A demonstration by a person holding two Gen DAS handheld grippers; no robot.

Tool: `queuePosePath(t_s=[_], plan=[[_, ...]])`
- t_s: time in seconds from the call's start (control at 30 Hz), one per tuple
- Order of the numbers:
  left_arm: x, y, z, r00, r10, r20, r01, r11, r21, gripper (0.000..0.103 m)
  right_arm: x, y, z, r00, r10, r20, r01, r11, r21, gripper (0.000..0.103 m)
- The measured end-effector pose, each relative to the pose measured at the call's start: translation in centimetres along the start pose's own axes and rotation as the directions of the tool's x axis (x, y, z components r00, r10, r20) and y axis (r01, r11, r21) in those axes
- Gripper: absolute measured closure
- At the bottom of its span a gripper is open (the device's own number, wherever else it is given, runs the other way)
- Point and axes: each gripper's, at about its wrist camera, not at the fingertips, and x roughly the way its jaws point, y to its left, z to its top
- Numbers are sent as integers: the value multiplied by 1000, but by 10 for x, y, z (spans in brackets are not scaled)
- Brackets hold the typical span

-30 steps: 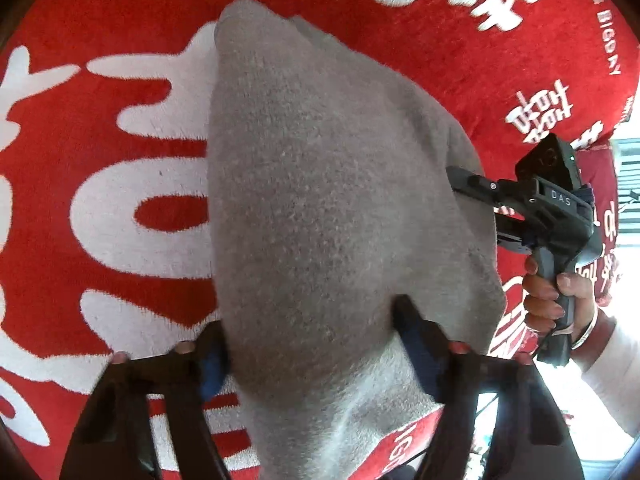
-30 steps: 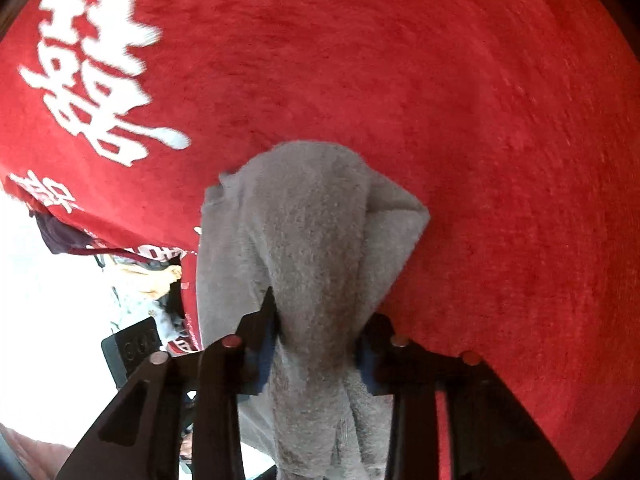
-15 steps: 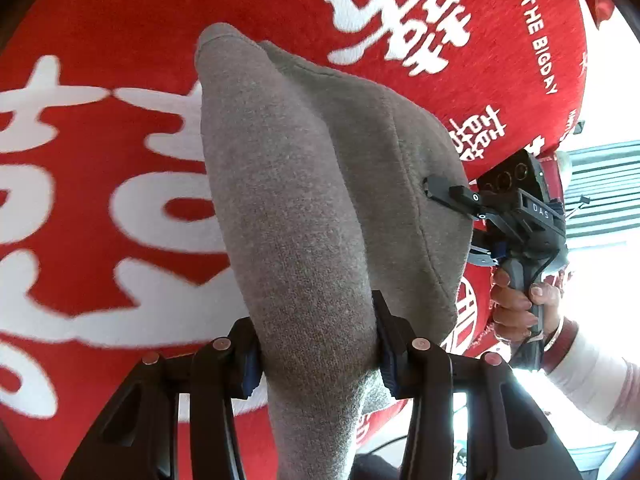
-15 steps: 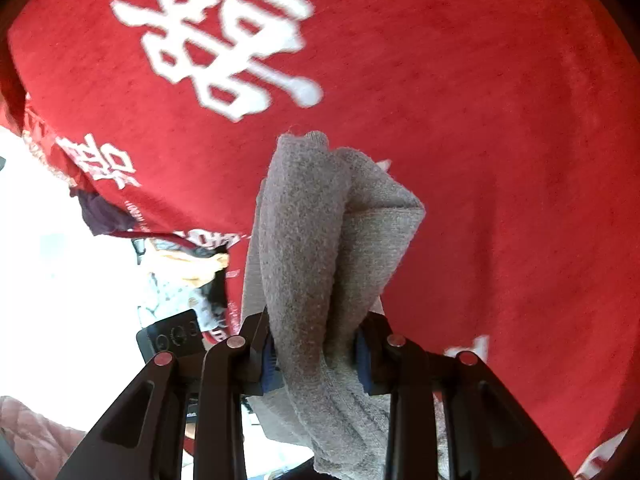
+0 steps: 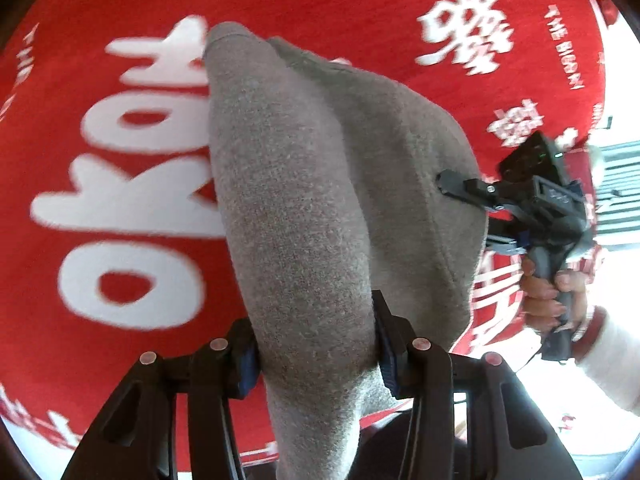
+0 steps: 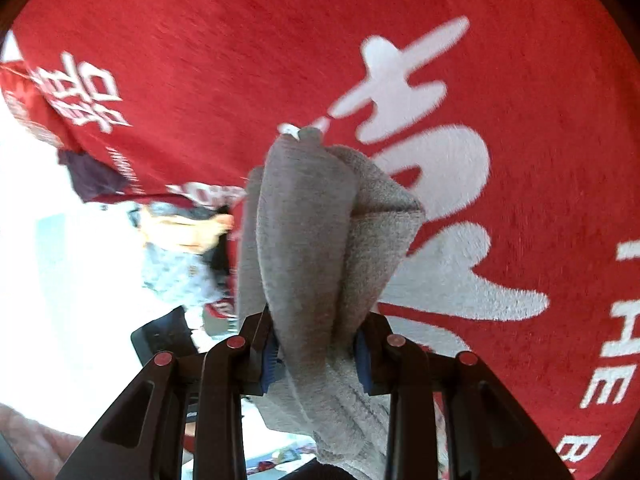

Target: Fold small clothes

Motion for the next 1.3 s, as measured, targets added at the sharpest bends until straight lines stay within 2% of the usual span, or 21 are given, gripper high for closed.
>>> queuePosePath(t_s=[0.03, 0.07, 0.13, 0.2, 0.27, 0.33, 0.43, 0.57, 0.6, 0.63, 0.73, 0.87, 0.93, 0.97, 1.03, 1.13, 1.3], plan=[[3, 7, -3, 999, 32, -9, -32, 999, -8, 54, 8, -2, -1, 997, -73, -7, 73, 997, -6, 69], [5, 11, -5, 998, 67, -13, -67, 998, -15, 48, 9, -6, -2, 991, -131, -7, 131, 991, -17, 68], [4, 19, -11, 993, 121, -4, -121, 992, -34, 44, 6, -8, -2, 964, -266, 23, 267, 963, -41, 59], [-3, 25, -15, 992, 122, 14, -121, 991, -61, 41, 1, -8, -2, 938, -346, 38, 347, 938, -29, 52], [-10, 26, -19, 986, 162, 38, -160, 985, -67, 39, -9, -7, -6, 920, -388, 48, 389, 921, -25, 48], [-15, 25, -22, 978, 196, 64, -192, 979, -66, 39, -16, 0, -12, 914, -402, 55, 404, 914, -35, 48], [-23, 23, -25, 967, 237, 91, -230, 970, -78, 39, -25, 6, -28, 926, -375, 45, 377, 925, -46, 49], [-17, 20, -28, 961, 258, 98, -251, 964, -85, 39, -4, 15, -56, 945, -327, -19, 326, 945, -21, 62], [-19, 20, -30, 960, 262, 100, -255, 964, -81, 39, 2, 14, -61, 946, -323, -30, 323, 946, -15, 72], [-17, 16, -31, 958, 268, 102, -262, 962, -74, 39, 7, 14, -65, 943, -332, -33, 332, 943, -18, 91], [-14, 5, -34, 950, 294, 108, -290, 956, -49, 39, 13, 22, -71, 921, -391, 6, 390, 919, -49, 92], [3, -9, -38, 942, 318, 103, -319, 948, -8, 39, 14, 28, -76, 858, -512, 41, 514, 851, -112, 93], [11, -11, -41, 935, 339, 108, -341, 940, 2, 38, 16, 22, -78, 840, -541, 35, 541, 831, -128, 93], [15, -12, -41, 930, 350, 114, -353, 936, 6, 33, 16, 20, -78, 838, -544, 35, 544, 829, -129, 93], [21, -9, -42, 934, 342, 106, -343, 939, -10, 32, 15, 20, -78, 837, -546, 40, 546, 827, -131, 93], [21, -6, -44, 939, 330, 98, -329, 944, -30, 32, 16, 22, -80, 823, -566, 51, 566, 808, -162, 93], [12, -6, -49, 935, 342, 92, -341, 940, -30, 32, 10, 23, -88, 814, -578, 60, 579, 800, -156, 92]])
